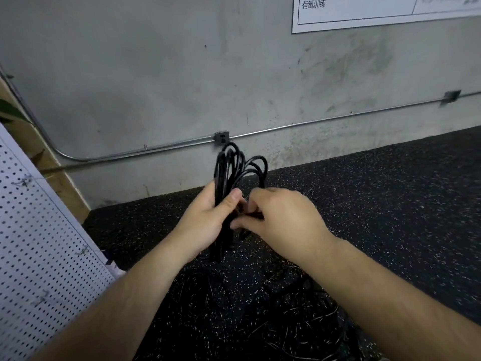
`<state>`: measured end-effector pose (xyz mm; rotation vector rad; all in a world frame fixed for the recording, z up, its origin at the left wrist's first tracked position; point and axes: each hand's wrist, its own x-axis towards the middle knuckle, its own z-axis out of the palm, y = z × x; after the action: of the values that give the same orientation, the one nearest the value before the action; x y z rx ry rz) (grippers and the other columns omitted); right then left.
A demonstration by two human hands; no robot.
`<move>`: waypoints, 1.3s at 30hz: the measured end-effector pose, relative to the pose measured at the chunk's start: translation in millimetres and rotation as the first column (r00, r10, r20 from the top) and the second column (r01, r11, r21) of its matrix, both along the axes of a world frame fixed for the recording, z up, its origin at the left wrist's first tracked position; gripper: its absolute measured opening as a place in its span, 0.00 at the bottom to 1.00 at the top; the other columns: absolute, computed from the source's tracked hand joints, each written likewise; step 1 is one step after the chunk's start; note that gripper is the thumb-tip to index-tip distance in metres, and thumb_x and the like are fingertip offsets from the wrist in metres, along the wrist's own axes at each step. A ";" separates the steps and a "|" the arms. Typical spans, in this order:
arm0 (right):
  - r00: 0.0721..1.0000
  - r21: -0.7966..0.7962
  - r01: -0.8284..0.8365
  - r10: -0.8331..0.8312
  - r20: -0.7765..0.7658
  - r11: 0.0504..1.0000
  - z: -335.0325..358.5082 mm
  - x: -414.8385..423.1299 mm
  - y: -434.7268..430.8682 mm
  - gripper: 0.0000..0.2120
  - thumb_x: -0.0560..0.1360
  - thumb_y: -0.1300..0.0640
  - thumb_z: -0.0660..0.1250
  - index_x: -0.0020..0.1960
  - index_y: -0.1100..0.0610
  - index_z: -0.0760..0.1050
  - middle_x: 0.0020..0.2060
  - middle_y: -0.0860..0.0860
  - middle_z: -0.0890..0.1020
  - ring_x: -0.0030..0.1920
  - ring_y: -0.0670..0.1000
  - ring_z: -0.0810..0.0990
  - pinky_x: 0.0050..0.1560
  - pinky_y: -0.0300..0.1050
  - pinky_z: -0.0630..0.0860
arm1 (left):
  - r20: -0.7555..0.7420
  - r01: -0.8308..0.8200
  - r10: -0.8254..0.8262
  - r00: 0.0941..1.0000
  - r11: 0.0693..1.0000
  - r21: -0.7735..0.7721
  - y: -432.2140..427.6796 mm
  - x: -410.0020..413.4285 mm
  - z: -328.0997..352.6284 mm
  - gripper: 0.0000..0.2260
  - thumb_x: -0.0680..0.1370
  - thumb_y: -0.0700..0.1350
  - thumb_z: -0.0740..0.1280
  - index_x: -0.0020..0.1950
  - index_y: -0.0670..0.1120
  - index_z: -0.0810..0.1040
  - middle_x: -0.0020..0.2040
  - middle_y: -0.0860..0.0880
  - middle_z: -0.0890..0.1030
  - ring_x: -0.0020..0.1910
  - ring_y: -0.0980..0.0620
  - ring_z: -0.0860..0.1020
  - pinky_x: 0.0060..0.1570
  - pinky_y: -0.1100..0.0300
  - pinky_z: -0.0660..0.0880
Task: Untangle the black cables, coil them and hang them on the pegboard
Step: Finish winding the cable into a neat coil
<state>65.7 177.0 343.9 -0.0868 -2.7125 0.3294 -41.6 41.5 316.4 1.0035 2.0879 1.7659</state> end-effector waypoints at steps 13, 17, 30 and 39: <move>1.000 -0.724 -0.014 0.017 -0.003 0.690 -19.3 4.7 52.4 0.09 0.81 0.49 0.67 0.50 0.55 0.73 0.33 0.46 0.80 0.32 0.43 0.79 0.42 0.45 0.81 | 0.333 -0.024 -0.078 0.939 0.956 0.292 -6.2 -23.9 9.2 0.06 0.79 0.49 0.67 0.49 0.47 0.78 0.34 0.51 0.71 0.31 0.54 0.67 0.38 0.58 0.66; 0.970 -0.981 -0.110 0.231 -0.072 0.158 -33.6 9.3 54.4 0.10 0.82 0.54 0.65 0.47 0.60 0.71 0.34 0.51 0.76 0.40 0.56 0.82 0.61 0.60 0.79 | 0.421 -0.110 -0.079 0.904 0.907 0.407 -12.6 -36.9 16.4 0.06 0.83 0.48 0.63 0.51 0.45 0.73 0.34 0.53 0.69 0.30 0.56 0.65 0.35 0.62 0.65; 0.962 -0.871 -0.102 -0.175 -0.209 0.481 -19.2 -3.7 24.8 0.07 0.80 0.57 0.69 0.57 0.50 0.82 0.44 0.54 0.82 0.34 0.45 0.83 0.38 0.53 0.85 | 0.368 -0.031 -0.049 0.929 0.977 0.209 -4.4 -10.0 7.6 0.10 0.79 0.49 0.67 0.56 0.43 0.78 0.42 0.47 0.82 0.35 0.52 0.76 0.35 0.57 0.75; 0.892 -0.760 -0.128 -0.262 -0.369 0.638 -30.3 -24.0 18.6 0.03 0.78 0.51 0.73 0.51 0.47 0.81 0.44 0.43 0.82 0.47 0.46 0.81 0.46 0.52 0.83 | 0.430 0.055 -0.182 0.884 0.955 0.291 3.3 -0.1 2.8 0.11 0.77 0.47 0.68 0.54 0.41 0.77 0.35 0.50 0.72 0.32 0.53 0.71 0.37 0.58 0.70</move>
<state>41.7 195.7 313.6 -0.3130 -1.9118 1.3071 -41.7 44.8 319.2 0.6712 1.4981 2.0214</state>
